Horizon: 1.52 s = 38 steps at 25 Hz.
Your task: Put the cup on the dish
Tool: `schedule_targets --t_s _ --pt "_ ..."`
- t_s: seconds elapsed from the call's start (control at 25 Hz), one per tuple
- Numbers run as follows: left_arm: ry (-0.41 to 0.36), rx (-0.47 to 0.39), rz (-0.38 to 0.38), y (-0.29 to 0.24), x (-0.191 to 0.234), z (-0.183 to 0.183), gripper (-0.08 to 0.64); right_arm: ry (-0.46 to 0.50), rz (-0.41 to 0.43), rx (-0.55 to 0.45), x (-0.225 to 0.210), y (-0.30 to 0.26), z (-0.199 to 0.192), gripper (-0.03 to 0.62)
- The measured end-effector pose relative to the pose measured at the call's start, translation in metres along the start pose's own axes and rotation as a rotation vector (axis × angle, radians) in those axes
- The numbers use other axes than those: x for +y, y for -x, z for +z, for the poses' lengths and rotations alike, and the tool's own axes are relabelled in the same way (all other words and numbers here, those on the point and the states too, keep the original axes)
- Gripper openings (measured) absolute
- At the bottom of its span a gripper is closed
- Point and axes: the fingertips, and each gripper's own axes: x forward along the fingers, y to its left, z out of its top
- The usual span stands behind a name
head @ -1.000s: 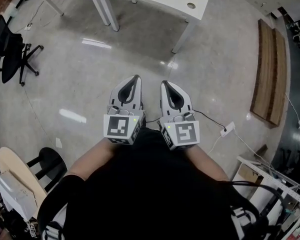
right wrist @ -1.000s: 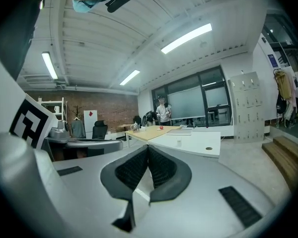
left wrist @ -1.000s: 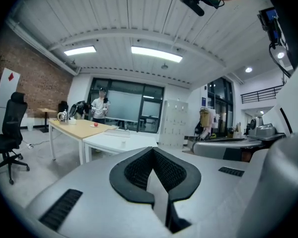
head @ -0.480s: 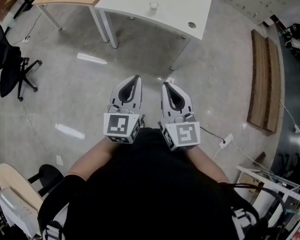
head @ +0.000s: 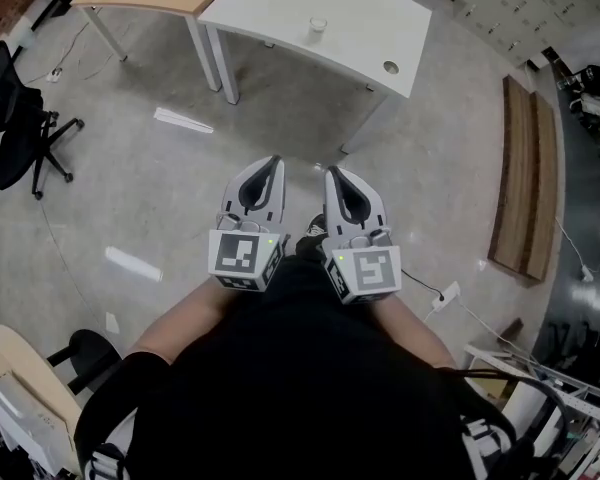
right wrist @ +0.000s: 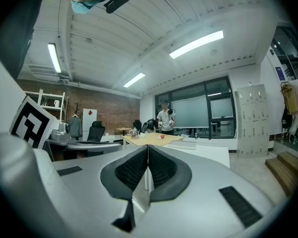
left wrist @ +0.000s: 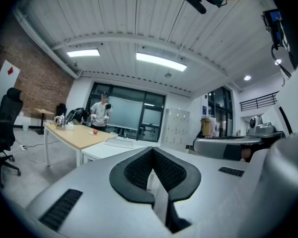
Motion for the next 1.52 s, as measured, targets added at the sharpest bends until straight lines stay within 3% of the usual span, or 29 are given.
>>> schedule_targets --t_s 0.24,0.48,0.68,1.16,1.52 --pt "0.004 0.0 0.028 -0.013 0.011 0.002 0.009 -0.004 0.014 -0.005 -0.01 -0.018 0.001 0.012" --pt "0.01 0.035 -0.001 -0.03 0.003 -0.007 0.009 -0.027 0.01 0.022 -0.021 -0.025 -0.008 0.013" --pt "-0.001 0.059 -0.021 -0.057 -0.009 -0.014 0.009 -0.062 -0.008 0.039 -0.051 -0.034 -0.016 0.012" --pt "-0.026 0.078 -0.034 -0.15 -0.011 -0.006 0.009 -0.09 0.038 0.017 -0.124 -0.099 -0.011 0.012" --pt "-0.015 0.103 0.004 -0.219 -0.011 -0.014 0.008 -0.115 0.064 0.039 -0.184 -0.143 -0.024 0.013"
